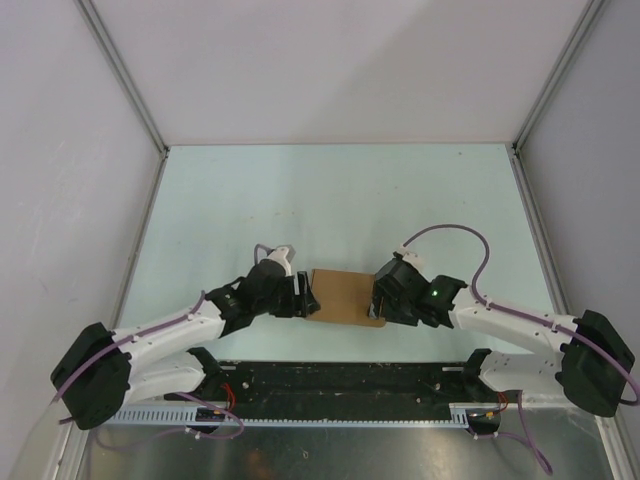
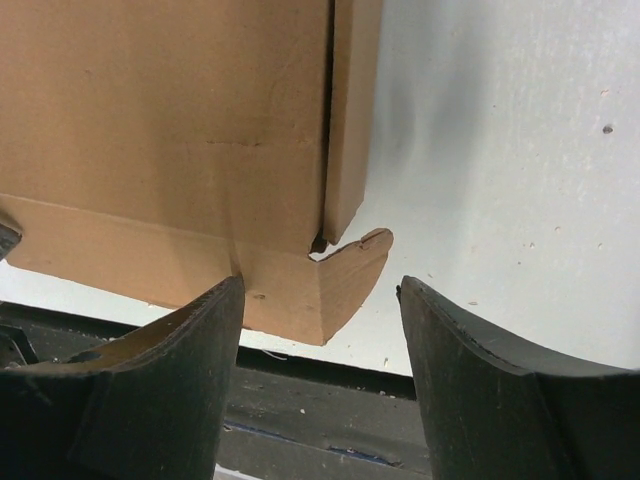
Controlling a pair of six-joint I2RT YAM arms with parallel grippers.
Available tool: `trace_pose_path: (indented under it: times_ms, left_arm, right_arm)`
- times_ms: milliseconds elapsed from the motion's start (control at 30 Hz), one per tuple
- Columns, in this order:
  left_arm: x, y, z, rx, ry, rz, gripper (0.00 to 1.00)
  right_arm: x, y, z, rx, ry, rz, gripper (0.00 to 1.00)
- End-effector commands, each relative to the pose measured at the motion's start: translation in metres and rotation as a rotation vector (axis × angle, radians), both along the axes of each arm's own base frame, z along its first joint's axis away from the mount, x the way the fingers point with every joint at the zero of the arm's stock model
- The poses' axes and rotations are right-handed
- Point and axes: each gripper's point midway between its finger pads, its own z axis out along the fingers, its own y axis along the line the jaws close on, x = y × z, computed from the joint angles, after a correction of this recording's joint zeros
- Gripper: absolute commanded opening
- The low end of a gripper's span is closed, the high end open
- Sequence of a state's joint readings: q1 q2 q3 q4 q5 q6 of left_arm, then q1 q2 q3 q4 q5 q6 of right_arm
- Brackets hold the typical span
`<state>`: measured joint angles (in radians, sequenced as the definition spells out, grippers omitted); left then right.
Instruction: Fold the paper box
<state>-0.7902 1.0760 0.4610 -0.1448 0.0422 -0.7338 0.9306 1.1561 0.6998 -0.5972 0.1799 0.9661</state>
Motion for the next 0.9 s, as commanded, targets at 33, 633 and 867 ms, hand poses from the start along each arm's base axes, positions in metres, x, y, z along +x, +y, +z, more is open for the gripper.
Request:
trace_pose_path:
  times_ms: [33,633,867]
  left_arm:
    - [0.017,-0.003,0.014,0.001,-0.056,0.049,0.73]
    - [0.017,-0.011,0.018,-0.004,-0.054,0.019,0.73]
    - [0.013,-0.010,0.015,0.006,-0.058,0.002,0.73]
  right_arm:
    - [0.010,0.005,-0.001,0.014,-0.042,-0.030,0.66]
    - [0.013,0.015,-0.006,0.039,-0.050,0.006,0.56]
    - [0.014,0.008,-0.005,0.012,-0.065,-0.001,0.63]
